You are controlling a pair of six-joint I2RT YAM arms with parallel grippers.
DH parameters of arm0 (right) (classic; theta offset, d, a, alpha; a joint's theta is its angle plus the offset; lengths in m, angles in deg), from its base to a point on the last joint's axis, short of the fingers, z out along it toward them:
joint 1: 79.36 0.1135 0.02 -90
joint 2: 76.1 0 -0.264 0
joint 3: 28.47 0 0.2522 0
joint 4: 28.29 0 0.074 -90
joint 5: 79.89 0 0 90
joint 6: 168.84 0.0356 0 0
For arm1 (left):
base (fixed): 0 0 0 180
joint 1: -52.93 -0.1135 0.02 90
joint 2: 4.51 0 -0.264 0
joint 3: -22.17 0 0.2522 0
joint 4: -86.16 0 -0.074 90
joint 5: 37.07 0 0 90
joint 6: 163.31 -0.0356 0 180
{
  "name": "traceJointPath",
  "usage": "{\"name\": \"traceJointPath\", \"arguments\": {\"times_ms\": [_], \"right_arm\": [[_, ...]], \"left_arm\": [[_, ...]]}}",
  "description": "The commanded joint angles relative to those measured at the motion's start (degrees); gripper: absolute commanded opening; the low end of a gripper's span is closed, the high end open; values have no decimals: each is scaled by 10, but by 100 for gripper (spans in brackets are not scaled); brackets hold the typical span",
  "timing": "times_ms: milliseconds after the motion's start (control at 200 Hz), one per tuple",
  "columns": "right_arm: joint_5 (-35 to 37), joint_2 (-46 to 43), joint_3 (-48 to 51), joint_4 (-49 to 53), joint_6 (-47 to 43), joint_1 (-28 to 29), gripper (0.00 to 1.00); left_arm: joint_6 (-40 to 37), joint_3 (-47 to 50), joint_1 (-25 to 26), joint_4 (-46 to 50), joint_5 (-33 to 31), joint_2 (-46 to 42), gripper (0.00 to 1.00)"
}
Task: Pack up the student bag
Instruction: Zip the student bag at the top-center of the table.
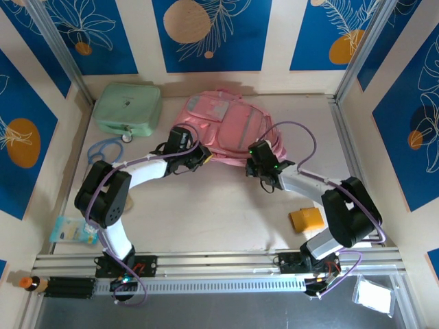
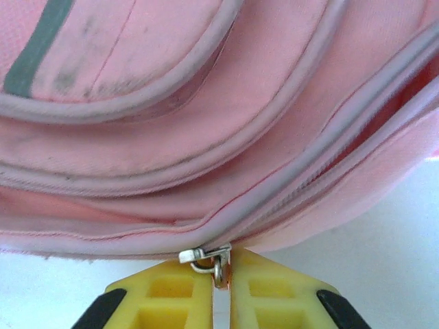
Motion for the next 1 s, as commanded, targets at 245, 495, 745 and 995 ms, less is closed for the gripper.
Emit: {"name": "traceJointPath", "arguments": {"times_ms": [245, 495, 745, 995], "right_arm": [[-60, 36, -55, 31, -79, -9, 22], [-21, 42, -62, 42, -61, -10, 12], [-40, -6, -5, 51, -20, -56, 8], [-118, -19, -17, 71, -46, -57, 3]], "left_arm": [[-24, -27, -11, 0, 8, -12, 0], [-30, -33, -13, 8, 6, -12, 0], [-69, -42, -39, 29, -9, 12, 0], [-126, -83, -58, 66, -33, 50, 7]]}}
